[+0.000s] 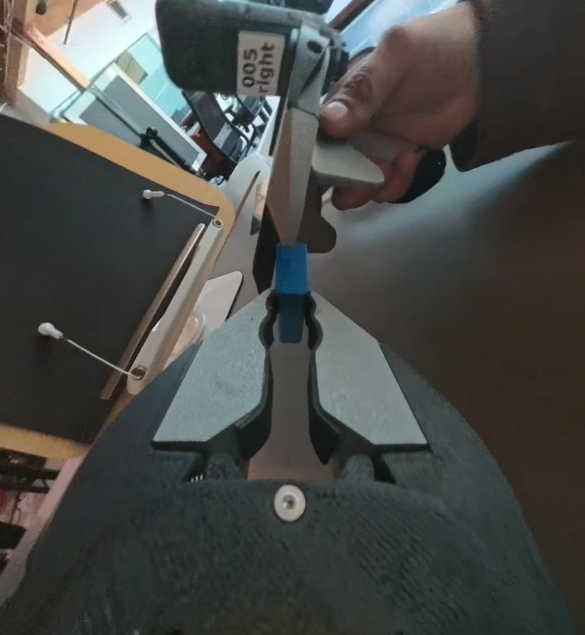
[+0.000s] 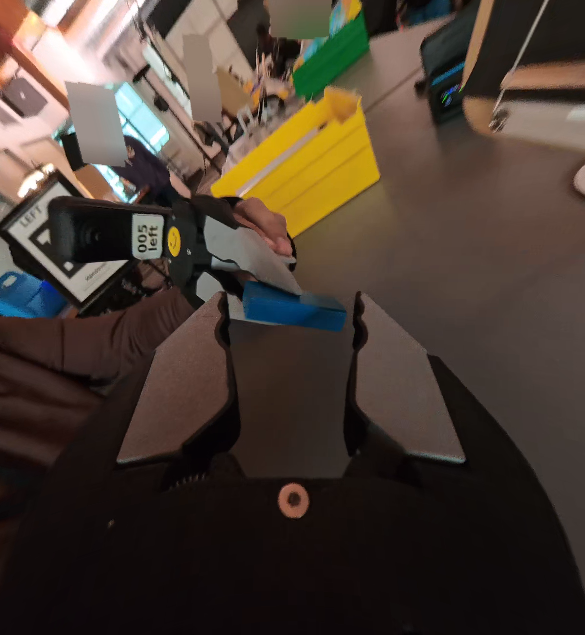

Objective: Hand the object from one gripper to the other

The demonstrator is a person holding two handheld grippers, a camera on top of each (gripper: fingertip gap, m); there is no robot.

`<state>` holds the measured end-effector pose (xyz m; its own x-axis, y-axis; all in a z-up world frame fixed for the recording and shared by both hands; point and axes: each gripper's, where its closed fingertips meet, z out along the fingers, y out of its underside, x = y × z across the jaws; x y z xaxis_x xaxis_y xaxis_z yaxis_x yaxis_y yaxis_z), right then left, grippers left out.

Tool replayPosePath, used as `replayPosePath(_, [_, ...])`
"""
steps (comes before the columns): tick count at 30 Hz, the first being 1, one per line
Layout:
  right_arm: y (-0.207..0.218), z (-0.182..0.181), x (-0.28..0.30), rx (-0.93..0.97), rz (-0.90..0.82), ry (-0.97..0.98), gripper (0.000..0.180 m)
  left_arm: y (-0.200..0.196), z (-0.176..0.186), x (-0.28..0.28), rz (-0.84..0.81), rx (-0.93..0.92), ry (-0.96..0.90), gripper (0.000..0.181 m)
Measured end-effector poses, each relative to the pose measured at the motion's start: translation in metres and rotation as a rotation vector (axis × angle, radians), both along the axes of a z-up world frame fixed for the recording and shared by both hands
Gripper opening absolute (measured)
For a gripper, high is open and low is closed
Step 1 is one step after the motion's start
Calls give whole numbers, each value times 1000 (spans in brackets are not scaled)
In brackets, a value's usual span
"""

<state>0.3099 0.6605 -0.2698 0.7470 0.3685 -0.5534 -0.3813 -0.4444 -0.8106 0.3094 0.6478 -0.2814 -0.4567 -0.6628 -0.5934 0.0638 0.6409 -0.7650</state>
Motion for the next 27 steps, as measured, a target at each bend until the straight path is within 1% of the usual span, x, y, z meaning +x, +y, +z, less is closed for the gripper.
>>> replayPosePath(2, [0,9,5,50,-25,-6,70,10,5,6,52,-109,11,12])
replayPosePath(5, [-1,11,3,75,-23,-62,63,16,12,8,28,-332,71,13])
replayPosePath(10, [2,7,2,91,-51,-206,55,20,27,3,-116,-793,265,12])
replayPosePath(12, [3,4,-1,82,-41,-231,53,21,32,-2,-176,-904,310,12])
replayPosePath(14, [5,1,-5,78,-33,-248,51,16,30,-6,-219,-937,364,12])
replayPosePath(15, [6,0,-8,82,-22,-249,47,12,27,-8,-239,-940,403,12])
replayPosePath(16, [6,-1,-12,82,-1,-251,33,8,24,-10,-256,-944,435,12])
replayPosePath(17, [3,-4,-18,75,40,-257,15,5,22,-10,-262,-950,449,12])
replayPosePath(19, [1,-11,-20,34,58,-292,14,4,20,-8,-266,-941,458,14])
replayPosePath(21, [2,-11,-16,30,35,-319,13,7,20,-5,-242,-929,437,15])
replayPosePath(23, [2,-8,-10,36,6,-295,13,15,26,-5,-232,-953,400,17])
replayPosePath(25, [3,-4,0,45,-45,-286,13,24,31,-4,-214,-987,374,26])
replayPosePath(27, [3,-2,12,58,-109,-332,13,36,28,1,-150,-976,359,36])
